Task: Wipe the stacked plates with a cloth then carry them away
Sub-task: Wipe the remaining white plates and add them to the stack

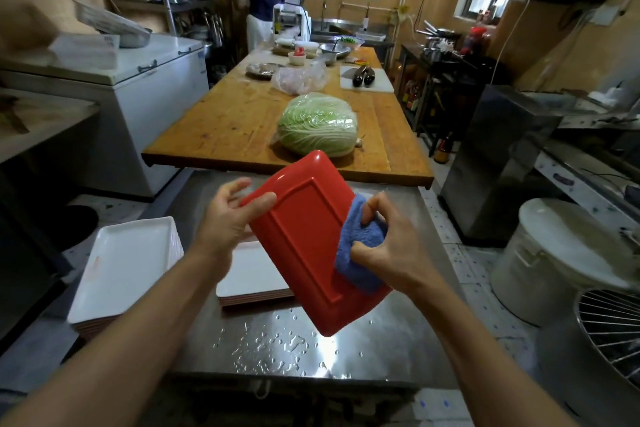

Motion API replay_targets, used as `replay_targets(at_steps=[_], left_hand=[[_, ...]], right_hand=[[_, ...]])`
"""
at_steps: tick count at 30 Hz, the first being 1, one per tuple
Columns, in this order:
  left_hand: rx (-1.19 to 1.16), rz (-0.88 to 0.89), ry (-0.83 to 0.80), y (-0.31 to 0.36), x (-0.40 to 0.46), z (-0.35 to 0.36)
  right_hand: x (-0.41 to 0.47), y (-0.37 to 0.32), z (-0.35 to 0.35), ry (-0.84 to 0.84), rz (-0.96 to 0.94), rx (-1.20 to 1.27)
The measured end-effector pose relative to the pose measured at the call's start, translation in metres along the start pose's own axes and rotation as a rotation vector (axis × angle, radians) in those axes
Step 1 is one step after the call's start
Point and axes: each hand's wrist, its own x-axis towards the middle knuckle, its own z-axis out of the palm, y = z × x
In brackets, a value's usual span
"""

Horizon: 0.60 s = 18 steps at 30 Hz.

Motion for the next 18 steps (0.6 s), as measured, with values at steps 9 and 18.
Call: replay_targets(at_steps=[9, 18], left_hand=[[0.362, -0.11, -0.487, 0.015, 0.009, -0.009], [0.217, -0.092, -0.313, 0.002, -0.012, -0.003]], right_hand=[[0.002, -0.012, -0.018, -0.245, -0.156, -0.144], [0.012, -0.032, 0.013, -0.137, -0.356, -0.366]])
